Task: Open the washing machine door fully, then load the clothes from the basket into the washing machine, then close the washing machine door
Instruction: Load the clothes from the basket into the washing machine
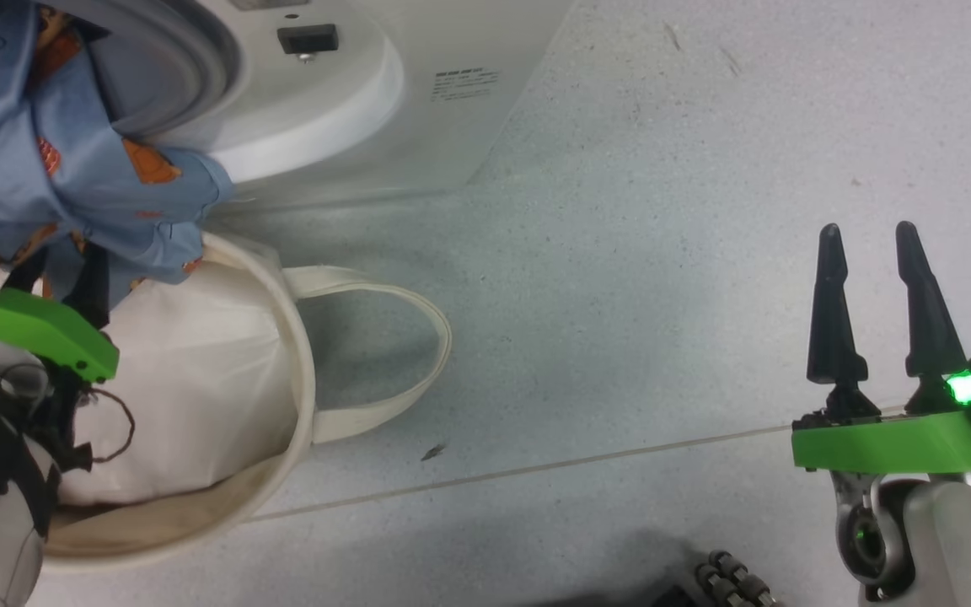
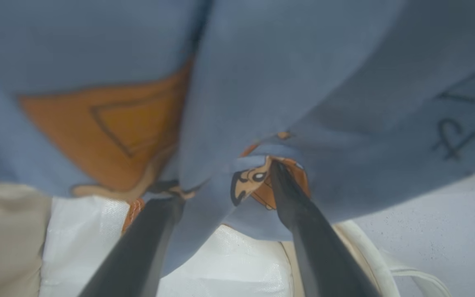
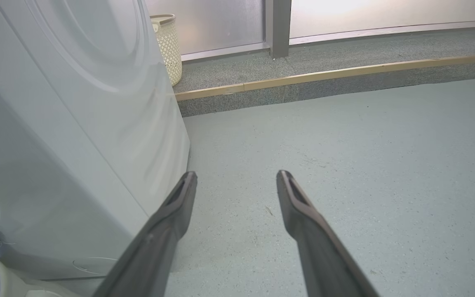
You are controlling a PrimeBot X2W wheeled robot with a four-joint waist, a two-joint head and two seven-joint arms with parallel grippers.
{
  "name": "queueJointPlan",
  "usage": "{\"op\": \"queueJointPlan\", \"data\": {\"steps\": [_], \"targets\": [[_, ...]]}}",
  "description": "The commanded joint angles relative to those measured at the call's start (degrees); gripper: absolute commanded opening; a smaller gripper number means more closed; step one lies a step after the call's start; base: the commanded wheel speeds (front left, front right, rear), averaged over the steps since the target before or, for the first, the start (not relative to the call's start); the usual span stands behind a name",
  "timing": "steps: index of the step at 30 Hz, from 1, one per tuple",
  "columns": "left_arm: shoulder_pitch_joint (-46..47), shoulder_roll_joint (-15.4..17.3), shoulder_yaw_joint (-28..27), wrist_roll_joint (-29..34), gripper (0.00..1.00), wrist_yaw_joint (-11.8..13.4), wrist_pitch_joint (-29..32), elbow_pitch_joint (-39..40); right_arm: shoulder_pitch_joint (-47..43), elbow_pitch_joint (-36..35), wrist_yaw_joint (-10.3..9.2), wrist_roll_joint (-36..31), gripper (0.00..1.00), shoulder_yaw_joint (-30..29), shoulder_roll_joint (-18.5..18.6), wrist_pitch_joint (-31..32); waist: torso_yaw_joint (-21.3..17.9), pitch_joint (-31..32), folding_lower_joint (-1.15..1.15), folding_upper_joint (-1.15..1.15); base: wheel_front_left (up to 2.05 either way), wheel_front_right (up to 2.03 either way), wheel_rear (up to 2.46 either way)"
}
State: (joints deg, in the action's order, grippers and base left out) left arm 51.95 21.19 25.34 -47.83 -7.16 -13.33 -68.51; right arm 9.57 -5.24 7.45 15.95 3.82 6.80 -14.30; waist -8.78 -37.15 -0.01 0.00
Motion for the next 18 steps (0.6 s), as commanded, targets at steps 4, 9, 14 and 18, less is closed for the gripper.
{"op": "queueJointPlan", "data": {"steps": [4,9,14,18], "targets": [[1.6,3.9,-0.7,0.9,1.00,-0.3,-1.4,-0.5,-0.1,-1.9,0.03,-0.8,1.00,1.1,-0.4,-0.7,0.2,-0.7,0.01,0.00,0.00,0.00,0.00],[3.0,4.7,-2.2,2.0,0.00,-0.3,-1.6,1.5,0.3,-1.9,0.03,-1.1,1.00,1.2,-0.6,-0.7,0.8,-1.2,0.01,0.00,0.00,0.00,0.00],[1.1,4.1,-4.6,3.6,0.00,-0.3,-1.7,3.5,1.0,-1.3,0.03,-0.9,1.00,1.3,-0.6,-0.7,1.3,0.3,0.01,0.00,0.00,0.00,0.00],[-1.6,3.4,-5.8,6.2,0.00,-0.3,-1.7,7.7,1.2,-0.3,0.03,-0.2,1.00,1.6,-0.5,-0.7,1.8,3.0,0.01,0.00,0.00,0.00,0.00]]}}
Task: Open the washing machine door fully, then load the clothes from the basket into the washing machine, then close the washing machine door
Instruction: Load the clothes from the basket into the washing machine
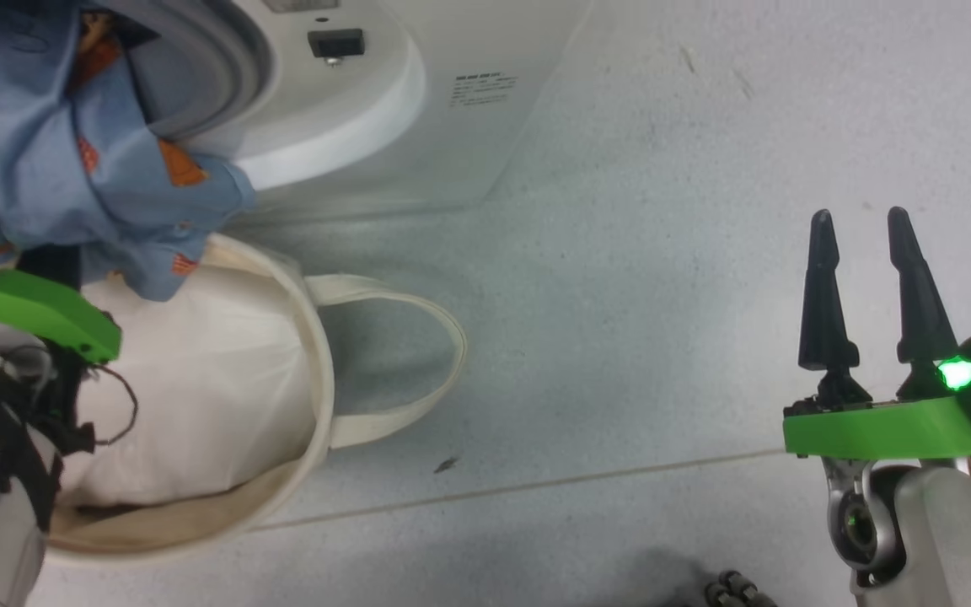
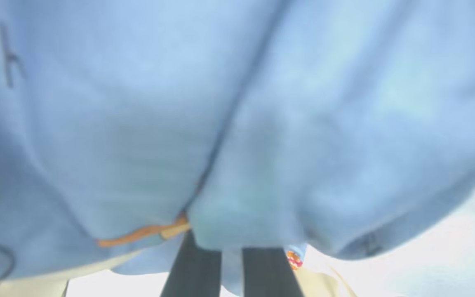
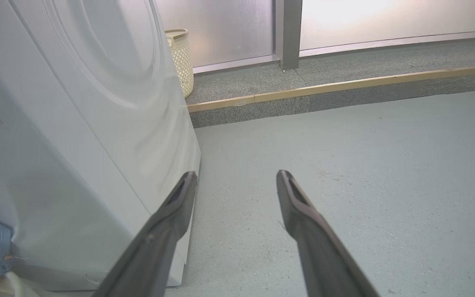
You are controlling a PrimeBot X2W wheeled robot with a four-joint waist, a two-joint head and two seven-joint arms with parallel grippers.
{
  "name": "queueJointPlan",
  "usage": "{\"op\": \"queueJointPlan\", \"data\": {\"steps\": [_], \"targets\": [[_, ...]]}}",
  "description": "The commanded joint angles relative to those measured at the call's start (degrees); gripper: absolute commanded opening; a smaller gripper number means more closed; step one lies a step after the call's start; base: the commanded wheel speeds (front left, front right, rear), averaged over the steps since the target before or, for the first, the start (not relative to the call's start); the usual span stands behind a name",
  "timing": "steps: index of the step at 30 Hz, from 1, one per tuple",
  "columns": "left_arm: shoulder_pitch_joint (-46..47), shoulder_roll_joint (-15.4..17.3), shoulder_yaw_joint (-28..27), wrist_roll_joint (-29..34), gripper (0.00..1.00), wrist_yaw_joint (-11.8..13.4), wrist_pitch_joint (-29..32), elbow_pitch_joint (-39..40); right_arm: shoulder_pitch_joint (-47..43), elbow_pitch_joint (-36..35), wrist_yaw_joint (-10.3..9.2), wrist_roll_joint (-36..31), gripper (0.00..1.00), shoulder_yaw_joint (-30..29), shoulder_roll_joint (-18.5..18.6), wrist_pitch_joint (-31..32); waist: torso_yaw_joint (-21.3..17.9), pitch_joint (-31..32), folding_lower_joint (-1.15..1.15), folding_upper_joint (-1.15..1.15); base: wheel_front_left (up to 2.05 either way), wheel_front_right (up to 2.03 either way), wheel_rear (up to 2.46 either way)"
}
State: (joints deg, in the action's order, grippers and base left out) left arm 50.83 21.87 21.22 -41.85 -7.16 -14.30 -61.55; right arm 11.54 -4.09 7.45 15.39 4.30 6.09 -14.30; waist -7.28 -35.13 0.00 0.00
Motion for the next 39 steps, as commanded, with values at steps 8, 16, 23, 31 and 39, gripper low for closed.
{"op": "queueJointPlan", "data": {"steps": [8,16,23,31,39], "targets": [[-5.6,1.2,-4.2,4.9,0.00,-0.3,-0.7,11.4,-0.5,1.7,0.03,2.6,1.00,2.5,0.5,-0.7,1.7,7.9,0.00,0.00,0.00,0.00,0.00],[-7.1,1.0,-6.1,8.0,0.00,-0.3,-0.7,16.2,-2.0,4.2,0.03,4.9,1.00,3.4,1.2,-0.7,2.0,13.7,0.00,0.00,0.00,0.00,0.00],[0.0,1.7,-5.4,8.6,0.00,-0.3,-0.7,12.5,-2.4,3.6,0.03,4.7,1.00,3.5,2.5,-0.7,1.0,11.9,0.00,0.00,0.00,0.00,0.00],[7.6,3.1,-4.4,8.5,0.00,-0.3,-0.7,5.5,-4.2,1.5,0.03,3.4,1.00,2.0,3.4,-0.7,-1.6,8.7,0.00,0.00,0.00,0.00,0.00],[14.7,4.7,-15.0,14.9,0.00,0.3,-0.7,20.4,-5.5,-2.4,0.03,1.9,1.00,0.3,2.8,-0.7,-2.5,3.3,0.00,0.00,0.00,0.00,0.00]]}}
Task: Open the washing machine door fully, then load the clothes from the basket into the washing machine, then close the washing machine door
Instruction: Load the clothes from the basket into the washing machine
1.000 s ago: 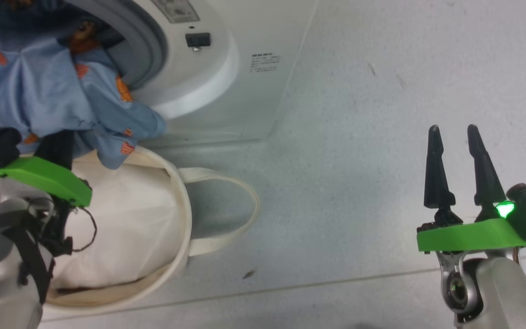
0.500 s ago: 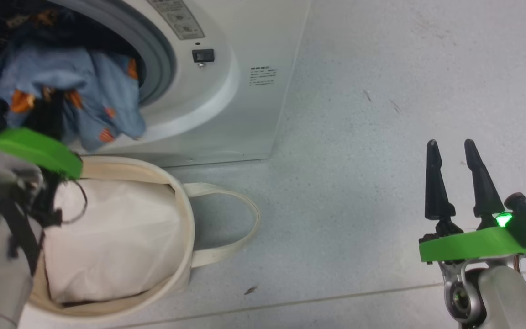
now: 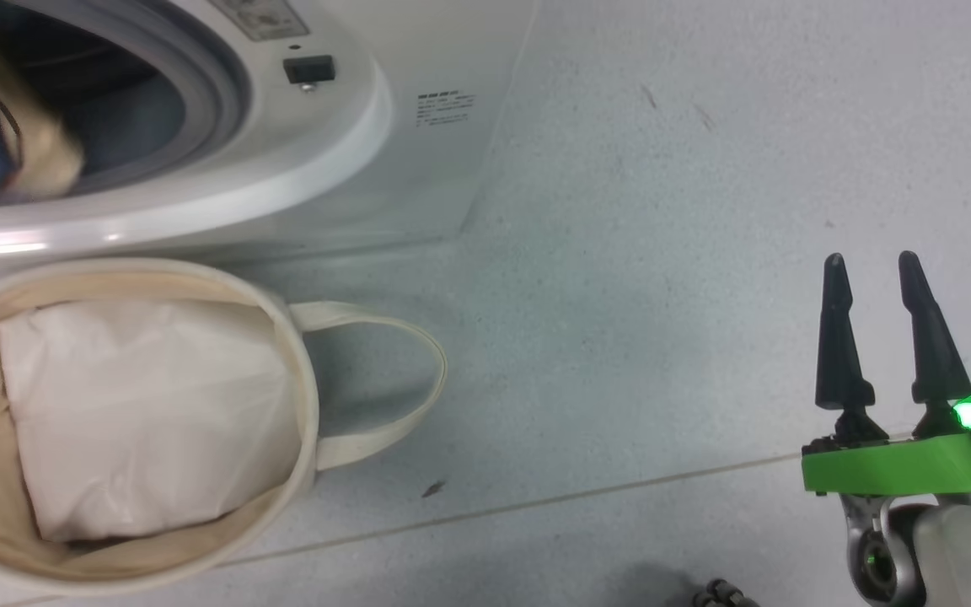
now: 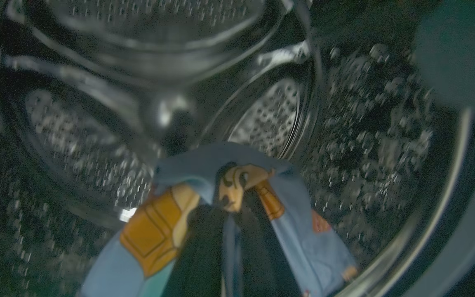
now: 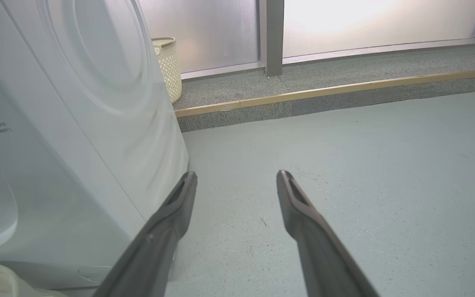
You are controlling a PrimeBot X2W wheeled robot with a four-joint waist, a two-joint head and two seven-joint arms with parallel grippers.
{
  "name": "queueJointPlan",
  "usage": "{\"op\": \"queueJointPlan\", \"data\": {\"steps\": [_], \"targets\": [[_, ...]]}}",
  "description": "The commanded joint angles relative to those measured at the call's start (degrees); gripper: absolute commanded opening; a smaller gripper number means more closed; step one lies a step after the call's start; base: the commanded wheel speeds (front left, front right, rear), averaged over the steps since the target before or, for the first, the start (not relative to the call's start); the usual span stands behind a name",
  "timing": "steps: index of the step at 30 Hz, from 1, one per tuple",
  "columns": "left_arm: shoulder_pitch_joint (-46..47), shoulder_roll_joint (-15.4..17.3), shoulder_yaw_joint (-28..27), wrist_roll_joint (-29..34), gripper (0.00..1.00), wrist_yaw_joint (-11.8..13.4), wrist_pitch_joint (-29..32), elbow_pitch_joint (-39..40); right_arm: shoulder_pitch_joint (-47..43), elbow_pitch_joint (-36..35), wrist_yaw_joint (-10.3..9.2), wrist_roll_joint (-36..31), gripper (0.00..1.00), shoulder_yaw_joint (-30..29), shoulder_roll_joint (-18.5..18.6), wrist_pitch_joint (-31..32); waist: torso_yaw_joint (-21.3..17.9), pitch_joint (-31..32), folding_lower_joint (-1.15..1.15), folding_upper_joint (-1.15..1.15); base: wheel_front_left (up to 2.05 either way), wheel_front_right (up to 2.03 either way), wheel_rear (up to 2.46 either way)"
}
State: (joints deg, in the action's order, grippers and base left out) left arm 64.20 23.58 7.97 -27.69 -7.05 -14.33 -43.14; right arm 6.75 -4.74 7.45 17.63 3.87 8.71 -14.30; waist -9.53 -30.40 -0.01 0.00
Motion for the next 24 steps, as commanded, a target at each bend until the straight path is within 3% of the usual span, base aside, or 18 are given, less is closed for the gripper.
{"op": "queueJointPlan", "data": {"steps": [1,4,6,12,13,15,19,24], "targets": [[0.8,2.3,-3.6,2.3,0.00,0.1,-0.7,4.3,-0.7,-2.0,0.03,-0.5,1.00,0.7,0.0,-0.7,-0.2,-2.0,0.01,0.00,0.00,0.00,0.00],[-1.4,0.2,-6.4,5.4,0.00,-0.2,-0.7,4.8,-0.6,-2.0,0.03,-0.9,1.00,0.8,-0.6,-0.7,-0.2,-2.6,0.01,0.00,0.00,0.00,0.00],[-2.1,-0.6,-7.2,6.9,0.00,-0.4,-0.7,1.0,-0.4,-2.2,0.03,-1.1,1.00,1.0,-1.1,-0.7,-0.3,-2.9,0.01,0.00,0.00,0.00,0.00],[0.2,-0.3,-1.9,7.1,0.00,-0.4,-0.7,-12.3,-0.3,-2.0,0.03,-1.2,1.00,0.9,-1.6,-0.7,-0.2,-3.2,0.01,0.00,0.00,0.00,0.00],[1.0,-0.1,-1.0,7.1,0.08,-0.4,-0.7,-14.8,-0.3,-1.9,0.03,-1.2,1.00,0.9,-1.6,-0.7,-0.2,-3.2,0.01,0.00,0.00,0.00,0.00],[3.0,0.2,1.3,7.5,1.00,-0.4,-0.7,-17.5,-0.1,-1.8,0.03,-1.2,1.00,1.1,-1.7,-0.7,-0.2,-3.2,0.01,0.00,0.00,0.00,0.00],[4.9,0.3,5.4,7.4,1.00,-0.4,-0.4,-21.0,0.2,-1.5,0.03,-1.2,1.00,1.2,-1.7,-0.7,-0.3,-2.8,0.01,0.00,0.00,0.00,0.00],[6.2,-0.3,9.0,4.9,1.00,-0.4,9.1,-27.6,0.4,-1.1,0.03,-1.0,1.00,1.3,-1.5,-0.7,-0.6,-1.6,0.01,0.00,0.00,0.00,0.00]]}}
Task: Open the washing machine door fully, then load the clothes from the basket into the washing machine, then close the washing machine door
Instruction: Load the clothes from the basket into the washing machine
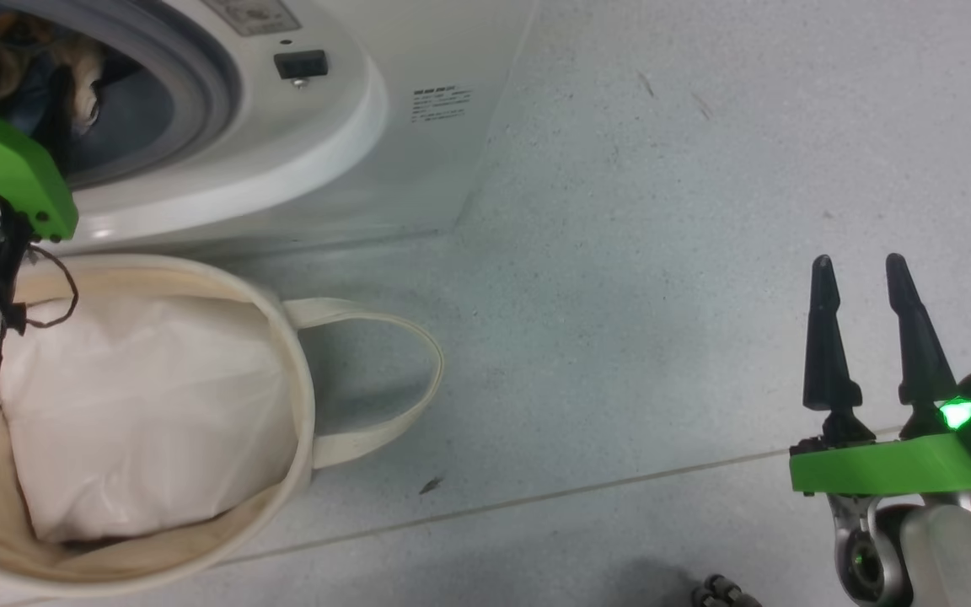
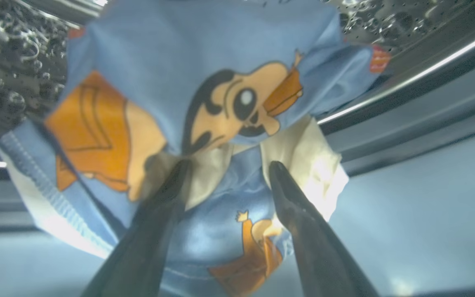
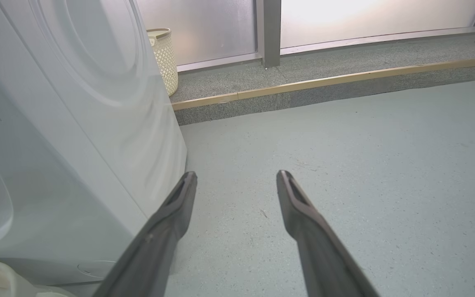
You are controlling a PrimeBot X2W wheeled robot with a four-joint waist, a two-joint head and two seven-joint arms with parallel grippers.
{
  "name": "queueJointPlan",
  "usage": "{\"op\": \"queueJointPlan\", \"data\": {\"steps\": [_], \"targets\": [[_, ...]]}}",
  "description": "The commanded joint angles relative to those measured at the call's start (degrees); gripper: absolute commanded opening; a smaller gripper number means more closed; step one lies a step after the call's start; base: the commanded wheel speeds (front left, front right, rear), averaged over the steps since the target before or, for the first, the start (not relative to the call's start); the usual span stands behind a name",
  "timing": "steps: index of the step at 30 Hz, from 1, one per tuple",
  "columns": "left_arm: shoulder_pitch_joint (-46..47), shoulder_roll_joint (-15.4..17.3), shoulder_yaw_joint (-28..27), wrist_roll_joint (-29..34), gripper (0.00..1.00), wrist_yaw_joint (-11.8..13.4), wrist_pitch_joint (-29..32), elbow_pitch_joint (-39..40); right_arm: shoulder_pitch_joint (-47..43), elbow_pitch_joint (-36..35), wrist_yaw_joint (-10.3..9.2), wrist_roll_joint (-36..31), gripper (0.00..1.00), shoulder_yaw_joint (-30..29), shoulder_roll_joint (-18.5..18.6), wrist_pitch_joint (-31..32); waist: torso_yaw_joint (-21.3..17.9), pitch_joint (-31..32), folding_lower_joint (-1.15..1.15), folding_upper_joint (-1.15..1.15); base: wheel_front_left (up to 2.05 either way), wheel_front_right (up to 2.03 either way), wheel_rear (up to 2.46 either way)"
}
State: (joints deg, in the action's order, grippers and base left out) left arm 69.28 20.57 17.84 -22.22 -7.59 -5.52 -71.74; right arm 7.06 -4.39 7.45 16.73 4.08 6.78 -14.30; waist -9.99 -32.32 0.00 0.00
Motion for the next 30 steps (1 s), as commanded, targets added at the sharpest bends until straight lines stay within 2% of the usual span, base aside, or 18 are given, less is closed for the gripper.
{"op": "queueJointPlan", "data": {"steps": [1,4,8,19,24,30], "targets": [[1.2,2.5,-0.7,-1.4,1.00,0.1,0.7,0.8,0.1,-1.2,0.03,0.0,1.00,1.1,0.4,-0.7,-0.1,0.7,0.00,0.00,0.00,0.00,0.00],[1.0,2.5,0.1,-2.2,1.00,0.1,-0.9,1.1,0.2,-0.9,0.03,0.2,1.00,1.4,0.5,-0.7,-0.2,1.4,0.00,0.00,0.00,0.00,0.00],[-0.5,1.9,1.0,-4.3,1.00,0.1,-6.6,1.0,0.7,-0.1,0.03,0.9,1.00,1.6,0.7,-0.7,0.4,3.4,0.00,0.00,0.00,0.00,0.00],[-9.2,-0.1,2.1,-9.5,1.00,0.1,-9.4,2.6,2.3,4.2,0.03,3.5,1.00,4.2,1.2,-0.7,3.7,10.9,0.00,0.00,0.00,0.00,0.00],[-15.0,1.1,-0.2,-11.5,1.00,0.1,-9.5,7.4,2.7,6.1,0.03,4.9,1.00,5.4,1.5,-0.7,5.0,14.9,0.00,0.00,0.00,0.00,0.00],[-23.4,1.1,-3.6,-10.7,1.00,0.1,-9.5,15.6,2.0,8.0,0.03,6.6,1.00,6.2,2.0,-0.7,6.6,19.9,0.00,0.00,0.00,0.00,0.00]]}}
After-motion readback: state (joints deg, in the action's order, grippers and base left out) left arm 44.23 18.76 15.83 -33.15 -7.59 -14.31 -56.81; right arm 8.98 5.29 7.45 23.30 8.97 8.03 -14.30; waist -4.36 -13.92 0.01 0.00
